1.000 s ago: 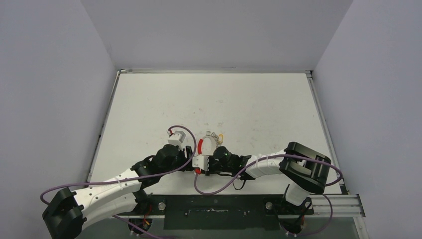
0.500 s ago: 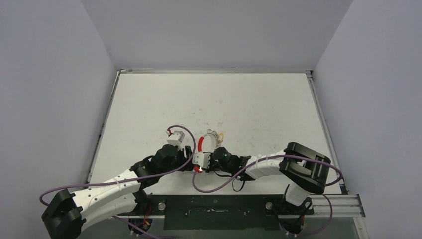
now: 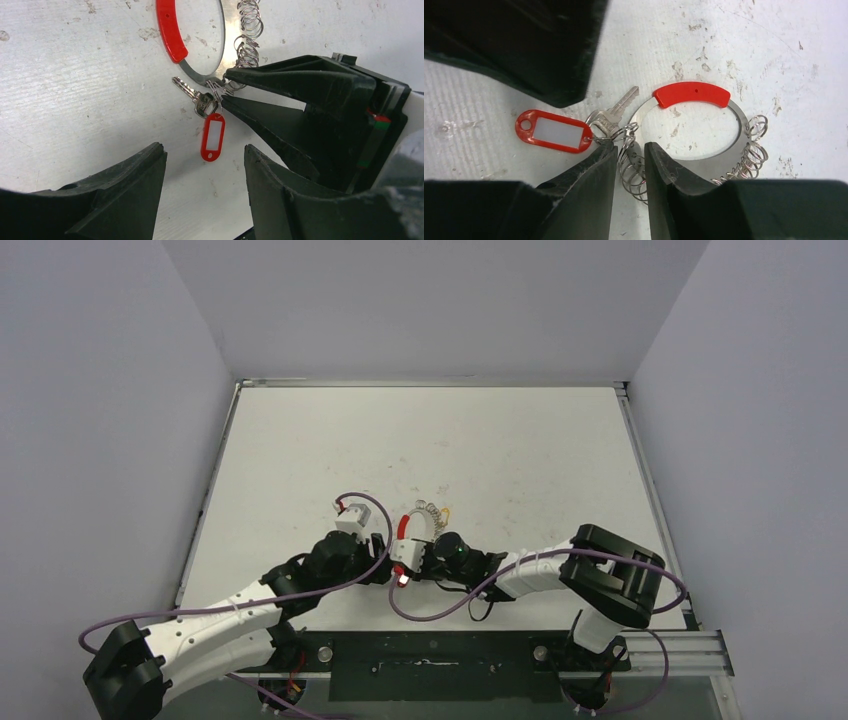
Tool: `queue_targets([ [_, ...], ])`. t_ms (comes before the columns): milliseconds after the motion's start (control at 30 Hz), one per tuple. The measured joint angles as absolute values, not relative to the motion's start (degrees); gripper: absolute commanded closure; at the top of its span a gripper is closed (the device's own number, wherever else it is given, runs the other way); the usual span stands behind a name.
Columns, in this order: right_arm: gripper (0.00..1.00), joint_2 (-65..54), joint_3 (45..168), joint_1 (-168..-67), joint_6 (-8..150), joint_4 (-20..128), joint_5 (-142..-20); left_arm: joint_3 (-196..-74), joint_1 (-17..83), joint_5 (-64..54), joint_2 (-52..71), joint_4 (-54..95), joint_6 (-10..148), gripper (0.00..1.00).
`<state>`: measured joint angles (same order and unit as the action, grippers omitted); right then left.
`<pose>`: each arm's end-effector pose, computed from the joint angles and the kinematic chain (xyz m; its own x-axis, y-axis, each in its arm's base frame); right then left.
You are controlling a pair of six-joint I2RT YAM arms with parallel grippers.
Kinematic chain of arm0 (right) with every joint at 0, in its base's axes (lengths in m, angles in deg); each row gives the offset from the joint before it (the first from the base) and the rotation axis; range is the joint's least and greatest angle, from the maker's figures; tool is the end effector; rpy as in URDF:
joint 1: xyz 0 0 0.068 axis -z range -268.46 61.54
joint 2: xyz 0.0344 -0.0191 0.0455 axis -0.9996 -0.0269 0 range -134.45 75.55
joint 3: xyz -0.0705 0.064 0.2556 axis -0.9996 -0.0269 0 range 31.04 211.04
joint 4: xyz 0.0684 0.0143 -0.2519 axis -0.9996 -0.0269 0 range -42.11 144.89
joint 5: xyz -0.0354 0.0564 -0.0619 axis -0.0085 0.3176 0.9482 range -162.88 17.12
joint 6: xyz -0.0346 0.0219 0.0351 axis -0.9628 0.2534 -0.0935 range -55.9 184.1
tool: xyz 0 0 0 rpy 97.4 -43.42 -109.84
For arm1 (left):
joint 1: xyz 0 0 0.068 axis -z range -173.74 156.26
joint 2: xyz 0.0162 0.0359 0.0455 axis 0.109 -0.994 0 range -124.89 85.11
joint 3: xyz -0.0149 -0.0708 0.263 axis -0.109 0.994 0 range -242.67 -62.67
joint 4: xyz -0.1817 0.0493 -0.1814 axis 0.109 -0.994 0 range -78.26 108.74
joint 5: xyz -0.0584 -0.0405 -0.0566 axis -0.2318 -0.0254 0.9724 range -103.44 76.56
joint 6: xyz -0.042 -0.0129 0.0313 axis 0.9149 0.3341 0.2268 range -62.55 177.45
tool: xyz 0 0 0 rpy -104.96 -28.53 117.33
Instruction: Put the keys on the keyring
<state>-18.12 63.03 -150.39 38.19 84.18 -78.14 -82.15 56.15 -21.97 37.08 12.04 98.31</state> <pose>0.1375 0.2648 0.1310 0.1731 -0.6000 -0.7811 -0.9332 0.1536 -0.3248 0.1178 -0.1315 0.1824 -0.7250 -0.1437 -0.6736 0.2697 0.8407 -0.4696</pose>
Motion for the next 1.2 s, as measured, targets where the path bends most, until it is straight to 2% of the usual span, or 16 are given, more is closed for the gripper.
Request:
queue_targets([
  [267, 0.75, -20.9, 63.1, -149.6, 40.2, 87.2, -78.2, -82.0, 56.1, -22.0, 38.0, 12.0, 98.3, 0.43],
  [400, 0.88, -21.2, 63.2, -149.6, 40.5, 87.4, -78.2, -82.0, 56.1, -22.0, 38.3, 12.0, 98.3, 0.43],
  [633, 1.00, -21.1, 63.3, -149.6, 40.5, 86.7, -78.2, -82.0, 56.1, -22.0, 38.9, 11.6, 98.3, 0.43],
  [1200, 1.00, 0.1, 61.1, -149.3, 35.3, 68.5, -86.9, -81.9, 56.1, -22.2, 42.8, 10.7, 94.5, 0.46],
])
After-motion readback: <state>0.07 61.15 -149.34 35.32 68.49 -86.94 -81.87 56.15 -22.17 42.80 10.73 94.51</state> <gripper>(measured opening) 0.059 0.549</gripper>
